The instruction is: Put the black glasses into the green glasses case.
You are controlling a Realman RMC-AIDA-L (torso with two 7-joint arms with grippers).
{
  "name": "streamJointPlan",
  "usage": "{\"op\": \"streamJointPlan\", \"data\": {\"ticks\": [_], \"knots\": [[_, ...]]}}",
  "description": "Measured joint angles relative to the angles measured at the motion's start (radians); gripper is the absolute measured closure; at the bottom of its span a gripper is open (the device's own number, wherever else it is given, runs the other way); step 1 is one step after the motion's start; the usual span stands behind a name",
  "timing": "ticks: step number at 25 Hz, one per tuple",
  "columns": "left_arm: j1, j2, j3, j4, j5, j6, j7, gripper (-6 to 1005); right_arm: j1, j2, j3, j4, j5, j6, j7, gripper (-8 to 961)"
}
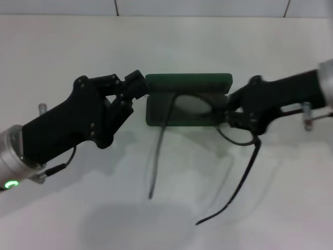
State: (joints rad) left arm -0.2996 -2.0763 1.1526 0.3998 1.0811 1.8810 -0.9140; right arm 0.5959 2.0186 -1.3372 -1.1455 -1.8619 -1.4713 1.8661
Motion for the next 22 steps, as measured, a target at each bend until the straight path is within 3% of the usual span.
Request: {"op": "streamJointPlan", "data": {"ticks": [4,7,10,12,15,22], "knots": [[-0.043,0.006,0.000,-0.006,-0.018,0.047,-0.027,919,-0.092,-0.001,0.098,0.068,0.201,-0.040,-0.162,882],[-0.080,0.002,0.007,-0.008,-0.004,0.067,-0.049,927,-0.117,-0.002,0.131,0.165,0.347,-0.070,-0.277,882],[-0.119,-0.007,0.010,-0.011,0.047,0.086,-0.052,952,-0.104,-0.002,0.151,0.266,0.431,-0.106,-0.344,882],[-0.143,-0.012,0.013,-0.019,0.075,0.093,-0.050,968,-0.104,-0.002,0.151,0.266,0.431,-0.106,-0.344,882],[-0.186,-0.015,0.034,-0.058,0.088,0.095,-0.052,968,-0.048,-0.002,0.156,0.404,0.486,-0.135,-0.407,882],[-0.229,-0.021,0.048,-0.134,0.090,0.090,-0.020,969,-0.012,-0.005,0.155,0.449,0.484,-0.145,-0.420,883]]}}
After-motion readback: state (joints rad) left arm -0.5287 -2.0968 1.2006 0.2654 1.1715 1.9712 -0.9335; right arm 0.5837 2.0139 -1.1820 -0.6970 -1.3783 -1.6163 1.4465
